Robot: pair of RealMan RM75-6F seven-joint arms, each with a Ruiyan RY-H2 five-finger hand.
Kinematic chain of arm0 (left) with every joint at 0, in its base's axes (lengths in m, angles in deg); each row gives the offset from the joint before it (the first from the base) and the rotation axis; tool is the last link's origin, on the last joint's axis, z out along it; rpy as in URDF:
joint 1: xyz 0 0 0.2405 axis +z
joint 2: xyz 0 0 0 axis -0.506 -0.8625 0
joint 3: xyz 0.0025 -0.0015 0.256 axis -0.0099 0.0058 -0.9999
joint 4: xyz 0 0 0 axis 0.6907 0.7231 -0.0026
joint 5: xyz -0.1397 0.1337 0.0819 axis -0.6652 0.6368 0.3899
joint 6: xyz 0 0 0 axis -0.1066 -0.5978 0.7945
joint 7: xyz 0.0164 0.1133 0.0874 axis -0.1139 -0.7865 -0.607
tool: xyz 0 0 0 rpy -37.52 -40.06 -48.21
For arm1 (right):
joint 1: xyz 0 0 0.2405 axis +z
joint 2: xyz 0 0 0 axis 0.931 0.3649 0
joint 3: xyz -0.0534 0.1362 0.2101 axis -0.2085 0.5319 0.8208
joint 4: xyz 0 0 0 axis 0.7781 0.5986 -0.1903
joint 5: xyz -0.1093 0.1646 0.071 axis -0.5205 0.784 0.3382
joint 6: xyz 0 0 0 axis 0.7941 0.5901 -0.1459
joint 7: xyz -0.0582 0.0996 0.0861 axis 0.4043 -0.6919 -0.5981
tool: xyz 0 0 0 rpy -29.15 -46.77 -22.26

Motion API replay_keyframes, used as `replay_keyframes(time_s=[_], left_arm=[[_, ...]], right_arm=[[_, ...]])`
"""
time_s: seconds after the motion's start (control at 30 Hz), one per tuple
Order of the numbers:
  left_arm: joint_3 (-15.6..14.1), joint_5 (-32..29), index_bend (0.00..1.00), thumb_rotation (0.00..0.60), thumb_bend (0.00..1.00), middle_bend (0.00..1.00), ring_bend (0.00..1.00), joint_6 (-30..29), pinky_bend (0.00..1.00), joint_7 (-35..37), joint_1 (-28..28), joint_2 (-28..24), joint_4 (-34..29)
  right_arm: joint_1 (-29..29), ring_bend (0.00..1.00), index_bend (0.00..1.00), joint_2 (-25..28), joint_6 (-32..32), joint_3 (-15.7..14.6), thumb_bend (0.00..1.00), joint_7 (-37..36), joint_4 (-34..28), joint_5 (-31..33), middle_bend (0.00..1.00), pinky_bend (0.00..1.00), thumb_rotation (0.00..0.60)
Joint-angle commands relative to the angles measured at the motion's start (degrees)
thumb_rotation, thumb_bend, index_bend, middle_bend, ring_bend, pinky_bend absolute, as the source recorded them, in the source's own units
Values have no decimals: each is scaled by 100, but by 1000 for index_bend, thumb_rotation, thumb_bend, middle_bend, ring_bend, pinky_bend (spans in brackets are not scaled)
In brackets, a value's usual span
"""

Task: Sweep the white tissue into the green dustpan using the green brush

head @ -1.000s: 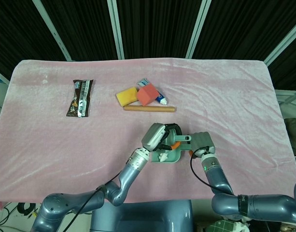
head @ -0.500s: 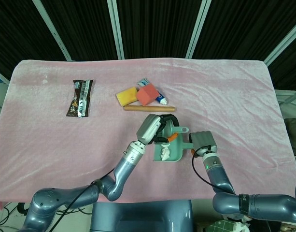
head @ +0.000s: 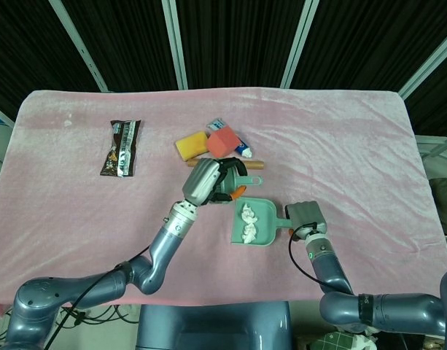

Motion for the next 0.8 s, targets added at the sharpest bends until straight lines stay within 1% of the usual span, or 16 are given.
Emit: replay_keyframes(time_s=[0.03,0.17,0.3,0.4,0.6,0.73,0.8], left_arm=[[-15,-6,597,600,392,618,925,-14,1000,-163,115,-319,-246],[-75,-44,594,600,392,618,929,18,1000,-298,214,-572,-493],[-170,-33,592,600,391,616,929,1,1000,-424,333,-820,-689],[-235,-44,591,600,389,614,929,-46,1000,-491,456,-1009,-854],[-422,-68,591,600,388,614,929,-44,1000,-666,702,-1420,-1231],[-646,-166,590,600,388,614,929,116,1000,-822,912,-1796,-1629],[-830,-188,590,600,388,615,929,230,1000,-1003,1032,-2050,-1828]], right_arm=[[1,681,526,-39,46,-25,402,40,-9,-25,447,809,600],[0,677,430,-63,111,-43,351,91,-46,-49,384,809,600],[-15,676,382,-63,172,-34,315,98,-88,-79,358,809,600],[-27,675,321,-60,219,-35,288,111,-132,-108,323,808,600],[-29,647,129,-28,347,-56,240,236,-278,-41,166,808,600],[-60,646,114,34,486,-59,239,258,-417,-131,146,807,600],[-99,646,107,90,536,-43,239,211,-500,-175,145,808,600]])
